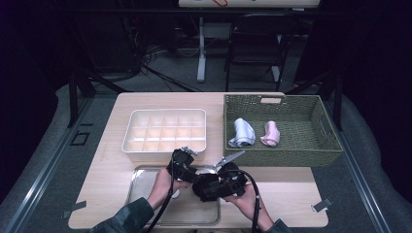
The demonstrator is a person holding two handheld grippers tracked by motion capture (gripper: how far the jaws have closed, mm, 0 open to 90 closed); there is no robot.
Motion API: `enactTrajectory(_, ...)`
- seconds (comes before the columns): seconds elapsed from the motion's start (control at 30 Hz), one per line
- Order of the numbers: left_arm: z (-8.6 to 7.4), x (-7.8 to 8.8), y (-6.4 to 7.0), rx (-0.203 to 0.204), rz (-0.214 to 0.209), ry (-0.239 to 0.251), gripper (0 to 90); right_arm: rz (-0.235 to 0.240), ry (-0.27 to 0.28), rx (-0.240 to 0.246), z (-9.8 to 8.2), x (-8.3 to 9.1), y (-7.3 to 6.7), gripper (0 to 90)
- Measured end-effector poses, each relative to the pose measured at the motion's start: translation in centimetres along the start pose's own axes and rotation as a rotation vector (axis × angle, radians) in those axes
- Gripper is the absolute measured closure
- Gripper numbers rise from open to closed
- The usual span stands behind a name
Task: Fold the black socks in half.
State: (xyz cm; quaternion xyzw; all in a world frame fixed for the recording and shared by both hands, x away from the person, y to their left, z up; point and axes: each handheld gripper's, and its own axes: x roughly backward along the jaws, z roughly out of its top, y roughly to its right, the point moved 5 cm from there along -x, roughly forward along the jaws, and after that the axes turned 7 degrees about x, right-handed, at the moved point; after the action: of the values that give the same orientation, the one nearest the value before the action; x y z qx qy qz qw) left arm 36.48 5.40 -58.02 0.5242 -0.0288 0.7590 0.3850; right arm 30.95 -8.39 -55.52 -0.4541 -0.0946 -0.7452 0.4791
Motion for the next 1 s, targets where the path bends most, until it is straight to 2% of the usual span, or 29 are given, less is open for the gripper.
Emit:
enactTrajectory(0.1,0.0,0.0,-0.2,0.007,-0.003,-0.002,44.7,-0.026,-0.041,-0.031,-0.7,-0.6,0.4,62.5)
enactTrajectory(0.13,0.0,0.1,-0.3,0.005,-0.004,-0.003,44.4,-0.027,-0.059,-0.027,-0.8,-1.0,0.4,62.4)
enactTrajectory(0.2,0.1,0.3,-0.3,0.025,-0.014,0.01,44.1,-0.036,-0.067,-0.021,-0.9,-1.7,0.4,62.4)
enactTrajectory(0.23,0.2,0.6,-0.3,0.036,-0.039,0.016,44.1,-0.038,-0.067,-0.025,-0.8,-1.8,0.3,62.4)
enactTrajectory(0.27,0.3,0.9,-0.2,0.053,-0.064,0.023,44.0,-0.044,-0.076,-0.008,-0.8,-1.9,0.2,62.4)
enactTrajectory(0.37,0.4,1.2,0.5,0.04,-0.079,0.03,42.5,-0.048,-0.076,-0.005,-0.8,-2.1,0.3,62.7)
enactTrajectory(0.47,0.2,0.7,0.9,0.017,-0.077,-0.005,41.1,-0.042,-0.072,-0.014,-0.8,-2.2,0.6,63.2)
enactTrajectory(0.63,-0.4,-0.9,1.0,0.009,-0.054,-0.056,39.9,-0.061,-0.078,-0.008,-0.9,-2.3,0.7,63.7)
enactTrajectory(0.9,-0.6,-1.7,0.8,0.007,-0.048,-0.065,38.5,-0.072,-0.079,-0.005,-1.0,-2.4,0.7,64.1)
enactTrajectory(1.0,-0.7,-1.7,0.9,0.003,-0.051,-0.061,41.5,-0.074,-0.082,-0.002,-1.0,-2.4,0.7,63.3)
